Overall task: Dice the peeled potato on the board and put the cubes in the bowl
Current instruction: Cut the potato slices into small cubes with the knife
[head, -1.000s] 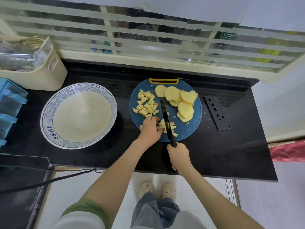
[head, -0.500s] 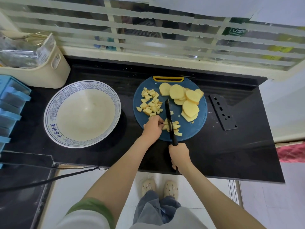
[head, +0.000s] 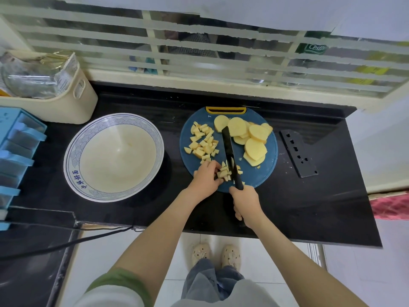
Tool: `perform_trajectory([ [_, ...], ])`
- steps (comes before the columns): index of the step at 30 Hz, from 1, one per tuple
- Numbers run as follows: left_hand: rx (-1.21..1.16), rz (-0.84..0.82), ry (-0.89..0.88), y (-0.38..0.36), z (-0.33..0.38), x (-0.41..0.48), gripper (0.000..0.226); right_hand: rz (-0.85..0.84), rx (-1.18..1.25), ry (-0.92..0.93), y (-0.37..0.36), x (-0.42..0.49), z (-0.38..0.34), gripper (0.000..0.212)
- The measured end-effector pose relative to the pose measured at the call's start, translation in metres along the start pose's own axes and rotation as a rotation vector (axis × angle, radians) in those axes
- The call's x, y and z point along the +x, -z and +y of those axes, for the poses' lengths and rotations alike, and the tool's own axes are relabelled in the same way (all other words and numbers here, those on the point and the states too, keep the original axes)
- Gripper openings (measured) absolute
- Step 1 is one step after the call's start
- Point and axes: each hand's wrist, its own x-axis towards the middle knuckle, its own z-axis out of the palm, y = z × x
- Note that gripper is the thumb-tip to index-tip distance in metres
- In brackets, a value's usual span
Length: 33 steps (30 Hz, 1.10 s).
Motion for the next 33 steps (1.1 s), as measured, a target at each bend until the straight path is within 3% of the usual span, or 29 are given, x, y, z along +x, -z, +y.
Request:
perform_trajectory([
  [9,0.199,0.133,-0.04,-0.001,0.012,0.001,0.022,0.034,-0.087,0.072,0.02,-0.012,-0.011,0.022],
  [19,0.156,0.159,-0.079,-0.004,0.004,0.0,0.016,-0.008,-0.145,0.056,0.0,-0.014,0.007,0.02],
  [27,0.189,0.207,-0.088,-0.006,-0.005,-0.001,0.025,-0.016,-0.246,0.043,-0.01,-0.011,0.014,0.02],
  [33,0.197,0.193,-0.179,-0.003,-0.008,0.001,0.012,0.018,-0.266,-0.018,-0.019,-0.004,0.016,0.019],
])
